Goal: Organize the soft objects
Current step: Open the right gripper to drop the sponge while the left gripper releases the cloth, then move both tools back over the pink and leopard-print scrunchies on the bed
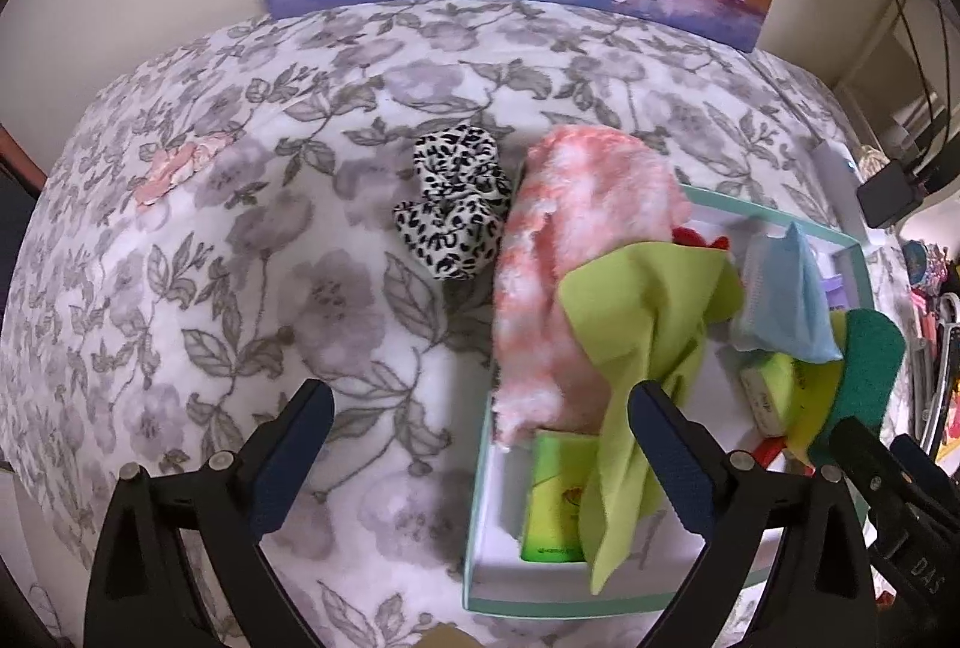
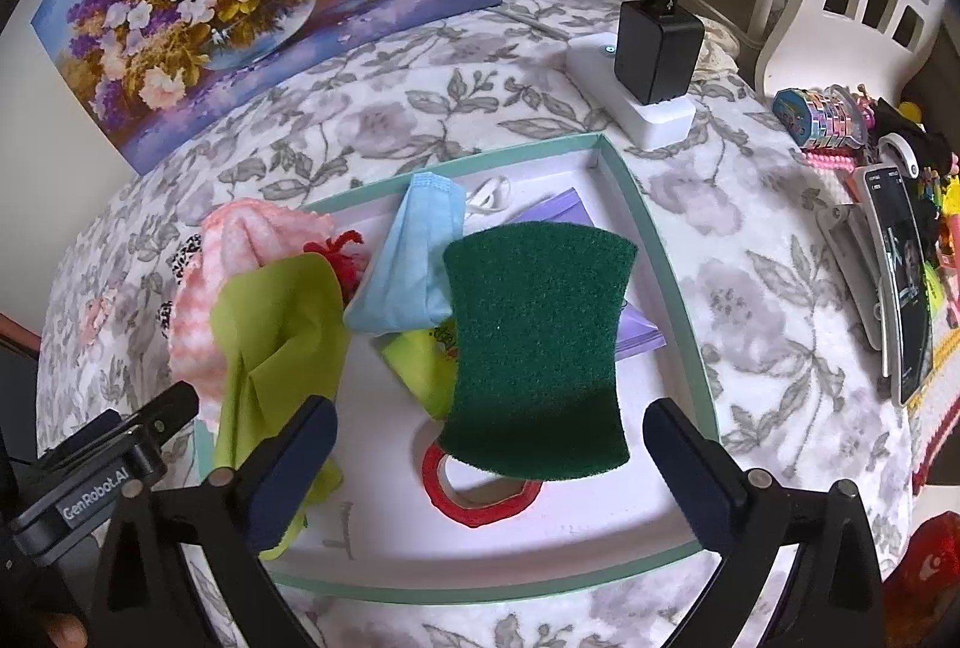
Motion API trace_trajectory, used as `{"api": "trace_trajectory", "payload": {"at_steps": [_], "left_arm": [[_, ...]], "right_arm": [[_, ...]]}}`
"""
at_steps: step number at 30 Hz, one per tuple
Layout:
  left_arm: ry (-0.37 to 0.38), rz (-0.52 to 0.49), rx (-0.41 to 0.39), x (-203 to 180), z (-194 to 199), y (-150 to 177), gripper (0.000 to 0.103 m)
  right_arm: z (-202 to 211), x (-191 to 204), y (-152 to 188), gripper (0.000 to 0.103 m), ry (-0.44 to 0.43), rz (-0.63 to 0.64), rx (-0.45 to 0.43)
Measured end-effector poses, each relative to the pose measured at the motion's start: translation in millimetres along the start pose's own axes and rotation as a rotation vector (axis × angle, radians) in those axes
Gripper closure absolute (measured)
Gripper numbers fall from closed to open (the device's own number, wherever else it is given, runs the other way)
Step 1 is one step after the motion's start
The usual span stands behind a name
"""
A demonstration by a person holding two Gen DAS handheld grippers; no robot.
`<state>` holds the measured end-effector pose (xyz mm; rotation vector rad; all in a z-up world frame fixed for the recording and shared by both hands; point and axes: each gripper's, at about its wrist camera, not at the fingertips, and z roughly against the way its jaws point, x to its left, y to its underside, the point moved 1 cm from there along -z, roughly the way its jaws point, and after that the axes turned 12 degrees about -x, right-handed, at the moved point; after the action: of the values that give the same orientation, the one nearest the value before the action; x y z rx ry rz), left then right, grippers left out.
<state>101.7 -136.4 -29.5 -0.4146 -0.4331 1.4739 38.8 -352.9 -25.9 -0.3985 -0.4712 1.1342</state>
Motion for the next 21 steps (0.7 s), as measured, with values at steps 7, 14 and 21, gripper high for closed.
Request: {"api": "trace_trajectory", "payload": {"at_steps": [7, 14, 21], "left_arm": [[-0.028, 0.029, -0.021, 12.0, 2.9, -4.7, 0.004], [-0.039, 0.066, -0.044, 34.4, 8.0, -14.0, 0.004], [-0.115, 0.086, -0.084, 77.1, 18.5, -24.4, 0.004]], "right_arm": [[0.8, 5.5, 1.4, 0.0, -0.005, 0.02, -0.002], [4.8, 17.6, 2.9, 0.0, -0.022, 0.043, -0.008], [18.7, 58.4, 5.7, 0.0, -0.085, 0.105, -0.045]]}}
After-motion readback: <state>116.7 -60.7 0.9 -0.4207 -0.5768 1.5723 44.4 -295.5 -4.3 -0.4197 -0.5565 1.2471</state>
